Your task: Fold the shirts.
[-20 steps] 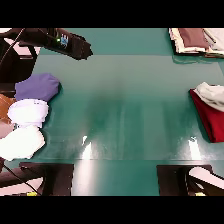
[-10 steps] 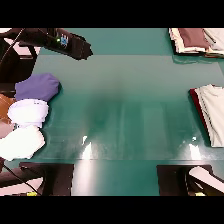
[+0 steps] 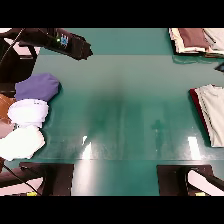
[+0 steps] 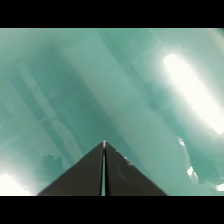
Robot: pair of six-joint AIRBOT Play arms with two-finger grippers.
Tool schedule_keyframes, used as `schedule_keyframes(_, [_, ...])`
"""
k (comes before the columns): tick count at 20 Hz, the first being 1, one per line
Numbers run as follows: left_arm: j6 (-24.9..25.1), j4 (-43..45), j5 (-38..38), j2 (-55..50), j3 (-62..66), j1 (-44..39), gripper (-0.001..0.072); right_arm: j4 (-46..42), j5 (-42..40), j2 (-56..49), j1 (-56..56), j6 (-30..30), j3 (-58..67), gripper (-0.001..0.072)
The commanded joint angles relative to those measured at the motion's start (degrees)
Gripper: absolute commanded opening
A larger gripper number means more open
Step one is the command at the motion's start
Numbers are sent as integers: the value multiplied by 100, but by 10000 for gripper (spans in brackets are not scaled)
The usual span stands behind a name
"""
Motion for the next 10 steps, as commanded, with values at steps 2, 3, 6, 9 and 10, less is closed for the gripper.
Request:
schedule_keyframes(2, [-2, -4, 15, 4, 0, 0, 25, 11, -251, 0, 1152, -184, 157, 19])
schedule_keyframes(3, [-2, -4, 15, 4, 0, 0, 26, 11, -251, 0, 1248, -184, 157, 19])
schedule_keyframes(6, [-2, -7, 15, 4, 0, 0, 26, 15, -245, 0, 1331, -184, 157, 19])
schedule_keyframes(9, [-2, -4, 17, 4, 0, 0, 26, 15, -232, 2, 1320, -181, 157, 19])
schedule_keyframes(10, [-2, -4, 15, 4, 0, 0, 25, 15, -227, 2, 1320, -181, 157, 19])
